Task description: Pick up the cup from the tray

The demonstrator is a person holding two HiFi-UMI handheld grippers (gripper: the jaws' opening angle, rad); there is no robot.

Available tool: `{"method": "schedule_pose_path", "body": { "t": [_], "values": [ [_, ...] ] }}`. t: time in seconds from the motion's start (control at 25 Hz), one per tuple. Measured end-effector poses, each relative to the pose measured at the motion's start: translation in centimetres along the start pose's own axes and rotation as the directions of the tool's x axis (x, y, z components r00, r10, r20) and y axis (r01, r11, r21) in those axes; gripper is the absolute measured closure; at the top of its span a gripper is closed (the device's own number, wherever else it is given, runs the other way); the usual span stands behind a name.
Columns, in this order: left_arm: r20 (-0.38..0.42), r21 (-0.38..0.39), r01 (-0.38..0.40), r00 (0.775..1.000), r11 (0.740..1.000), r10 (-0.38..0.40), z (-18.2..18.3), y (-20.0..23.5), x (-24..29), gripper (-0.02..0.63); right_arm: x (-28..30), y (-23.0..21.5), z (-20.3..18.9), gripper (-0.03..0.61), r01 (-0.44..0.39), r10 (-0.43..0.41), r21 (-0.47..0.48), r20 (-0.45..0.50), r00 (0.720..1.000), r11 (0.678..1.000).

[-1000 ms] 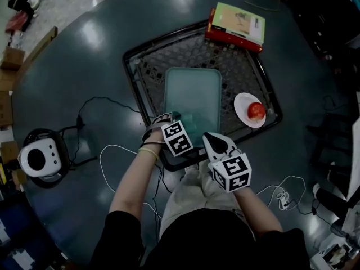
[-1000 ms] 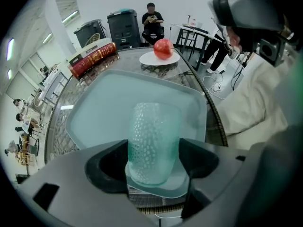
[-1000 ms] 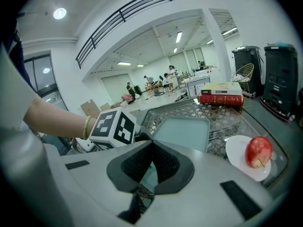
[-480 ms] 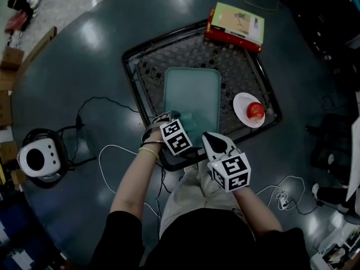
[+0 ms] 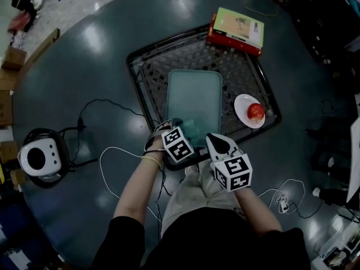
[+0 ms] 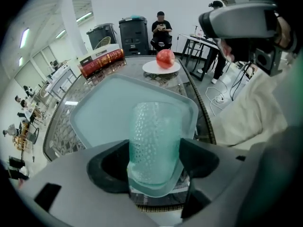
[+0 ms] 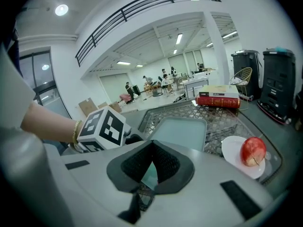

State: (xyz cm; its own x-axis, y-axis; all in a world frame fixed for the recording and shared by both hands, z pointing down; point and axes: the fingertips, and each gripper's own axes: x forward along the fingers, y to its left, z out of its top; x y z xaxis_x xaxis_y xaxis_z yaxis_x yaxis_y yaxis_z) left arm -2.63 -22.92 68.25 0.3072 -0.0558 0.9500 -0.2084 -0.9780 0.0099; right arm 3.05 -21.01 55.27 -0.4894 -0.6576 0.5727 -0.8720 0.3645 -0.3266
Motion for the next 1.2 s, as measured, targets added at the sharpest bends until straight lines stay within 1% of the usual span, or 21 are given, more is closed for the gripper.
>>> {"method": "schedule_pose_path", "body": {
  "t": [0.28, 0.52, 0.64, 0.88, 1.12, 1.2],
  "values": [
    [0.104, -0.102, -0.038, 0.993, 0.994, 0.049, 0.4, -0.8, -3.0, 0.285, -1.2, 0.8, -0.4, 0.574, 0.012, -0.012, -0.006, 0.016, 1.0, 1.0],
    [0.191, -0.186, -0.075, 0.975, 0.98, 0.111, 1.0, -1.7, -6.1, 0.285, -2.2, 1.4, -0.6, 0.574, 0.017, -0.016, -0.014, 0.03, 0.999, 1.0],
    [0.242, -0.236, -0.096, 0.958, 0.967, 0.154, 1.5, -2.2, -7.8, 0.285, -2.7, 1.7, -0.5, 0.574, 0.014, -0.013, -0.021, 0.04, 0.999, 1.0],
    [0.308, -0.311, -0.126, 0.925, 0.942, 0.225, 1.7, -3.5, -11.1, 0.285, -3.6, 2.3, -0.4, 0.574, 0.012, -0.01, -0.031, 0.059, 0.998, 0.999],
    [0.377, -0.414, -0.147, 0.87, 0.898, 0.316, 1.5, -4.7, -14.8, 0.285, -4.5, 3.1, -0.3, 0.574, 0.008, -0.004, -0.037, 0.082, 0.997, 0.999],
    [0.4, -0.448, -0.149, 0.849, 0.881, 0.347, 1.3, -5.1, -16.0, 0.285, -4.9, 3.4, -0.3, 0.574, 0.004, 0.0, -0.041, 0.09, 0.996, 0.999]
  ]
}}
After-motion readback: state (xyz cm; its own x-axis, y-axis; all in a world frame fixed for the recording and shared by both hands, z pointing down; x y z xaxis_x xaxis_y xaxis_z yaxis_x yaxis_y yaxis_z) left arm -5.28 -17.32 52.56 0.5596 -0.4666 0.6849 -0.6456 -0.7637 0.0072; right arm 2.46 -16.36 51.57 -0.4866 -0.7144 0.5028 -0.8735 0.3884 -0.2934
